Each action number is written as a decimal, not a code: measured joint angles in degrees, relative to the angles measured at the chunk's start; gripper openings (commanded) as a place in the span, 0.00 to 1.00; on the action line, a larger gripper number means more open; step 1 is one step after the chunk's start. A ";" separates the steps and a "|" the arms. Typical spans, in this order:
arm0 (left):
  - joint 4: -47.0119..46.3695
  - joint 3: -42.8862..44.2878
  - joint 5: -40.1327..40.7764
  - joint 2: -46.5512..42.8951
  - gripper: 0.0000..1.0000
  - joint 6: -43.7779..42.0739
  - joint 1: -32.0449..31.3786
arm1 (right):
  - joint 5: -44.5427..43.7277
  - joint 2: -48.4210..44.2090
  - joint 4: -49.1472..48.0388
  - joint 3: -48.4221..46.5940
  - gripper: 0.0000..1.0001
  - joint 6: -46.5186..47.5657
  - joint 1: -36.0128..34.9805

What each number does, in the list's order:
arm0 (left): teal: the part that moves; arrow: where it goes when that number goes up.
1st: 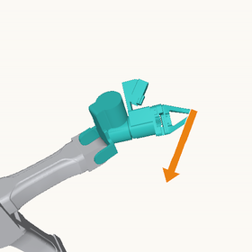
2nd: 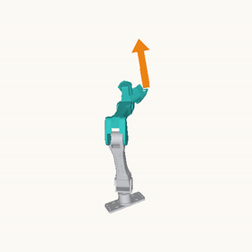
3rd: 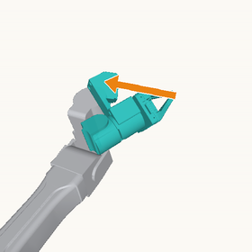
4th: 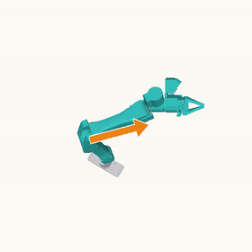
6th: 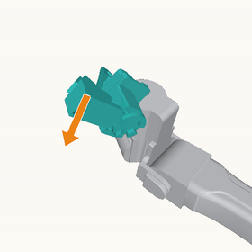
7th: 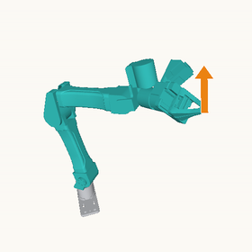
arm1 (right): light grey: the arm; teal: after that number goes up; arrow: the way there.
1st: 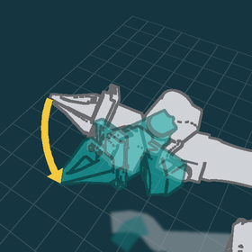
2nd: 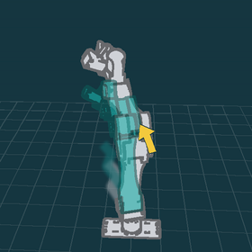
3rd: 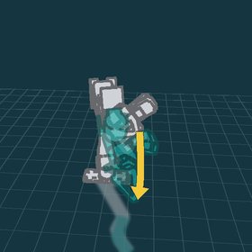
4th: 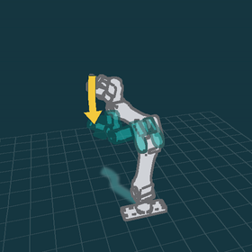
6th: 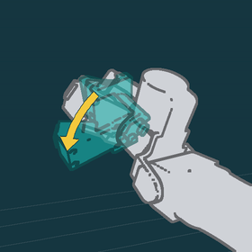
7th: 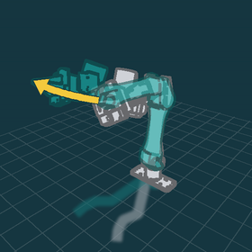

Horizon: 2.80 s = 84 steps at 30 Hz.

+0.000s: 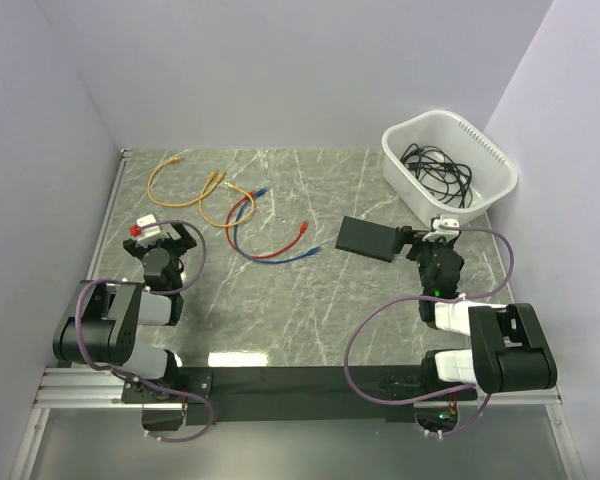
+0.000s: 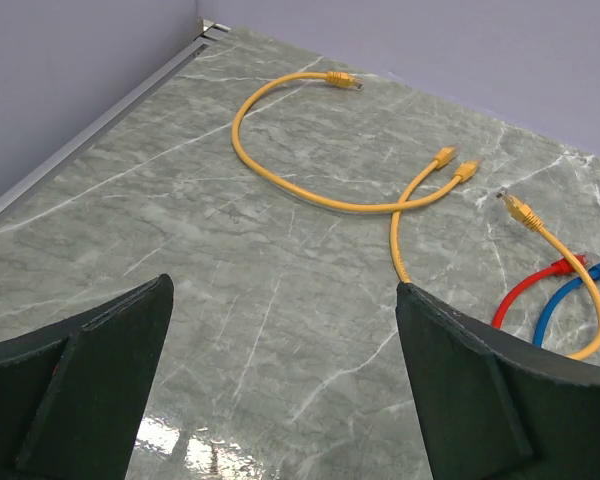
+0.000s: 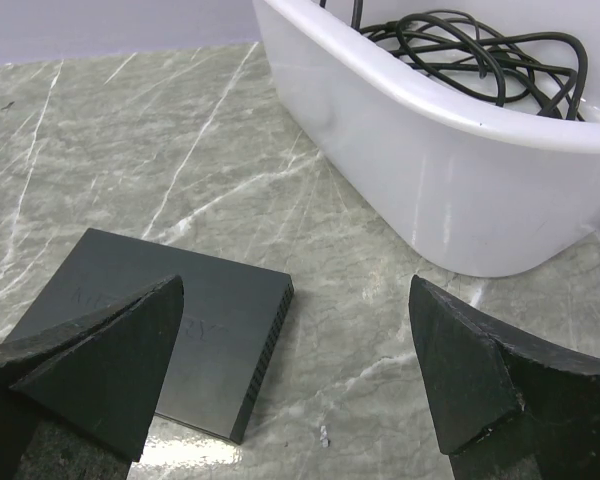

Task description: Insert the plug into the switch port

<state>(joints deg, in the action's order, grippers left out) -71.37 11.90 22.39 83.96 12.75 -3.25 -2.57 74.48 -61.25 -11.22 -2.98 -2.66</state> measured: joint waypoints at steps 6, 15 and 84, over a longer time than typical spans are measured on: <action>0.00 0.00 0.00 0.00 0.99 0.00 0.00 | 0.00 0.00 0.00 0.00 1.00 0.00 0.00; 0.00 0.00 0.00 0.00 0.99 0.00 0.00 | -0.02 0.00 0.00 0.00 1.00 0.00 0.00; 12.52 5.75 3.50 -3.02 0.99 -1.18 -2.75 | -13.75 18.82 81.55 -52.48 1.00 -26.21 -13.70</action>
<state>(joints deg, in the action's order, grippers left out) -58.85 17.65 25.89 80.95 11.57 -6.00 -16.32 93.30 20.29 -63.70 -29.19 -16.36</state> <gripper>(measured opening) 0.994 0.994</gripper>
